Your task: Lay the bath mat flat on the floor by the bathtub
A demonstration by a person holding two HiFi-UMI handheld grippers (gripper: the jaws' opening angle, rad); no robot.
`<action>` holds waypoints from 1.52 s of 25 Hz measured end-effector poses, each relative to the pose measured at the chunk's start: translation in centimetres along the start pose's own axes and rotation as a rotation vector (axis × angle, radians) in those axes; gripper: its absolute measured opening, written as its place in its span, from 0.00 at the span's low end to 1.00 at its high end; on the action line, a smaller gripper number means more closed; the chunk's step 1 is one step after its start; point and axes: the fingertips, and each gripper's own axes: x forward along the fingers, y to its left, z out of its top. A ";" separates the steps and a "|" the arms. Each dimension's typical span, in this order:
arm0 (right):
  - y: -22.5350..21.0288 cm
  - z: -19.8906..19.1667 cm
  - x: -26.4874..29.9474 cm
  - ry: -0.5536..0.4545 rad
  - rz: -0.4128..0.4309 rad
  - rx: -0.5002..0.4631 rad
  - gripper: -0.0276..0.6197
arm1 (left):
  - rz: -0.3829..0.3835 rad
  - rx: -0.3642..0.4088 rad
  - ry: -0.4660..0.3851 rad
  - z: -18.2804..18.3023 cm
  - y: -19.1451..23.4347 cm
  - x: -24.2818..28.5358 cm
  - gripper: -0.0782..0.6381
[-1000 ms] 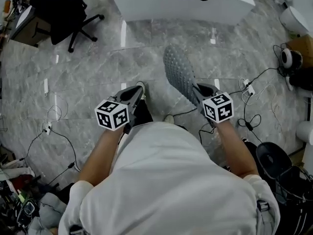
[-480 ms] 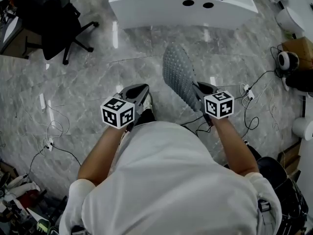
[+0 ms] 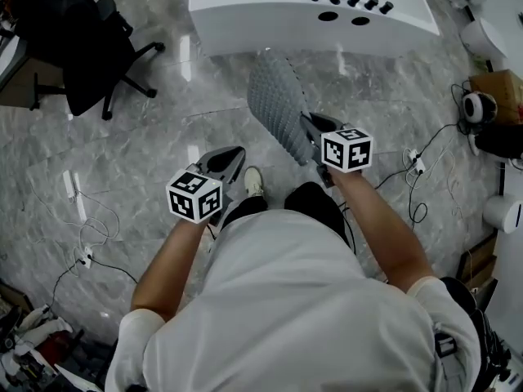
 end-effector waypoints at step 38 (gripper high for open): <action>-61.8 -0.6 23.7 0.008 -0.256 0.106 0.12 | -0.143 -0.018 0.311 0.0 1.7 48.6 0.14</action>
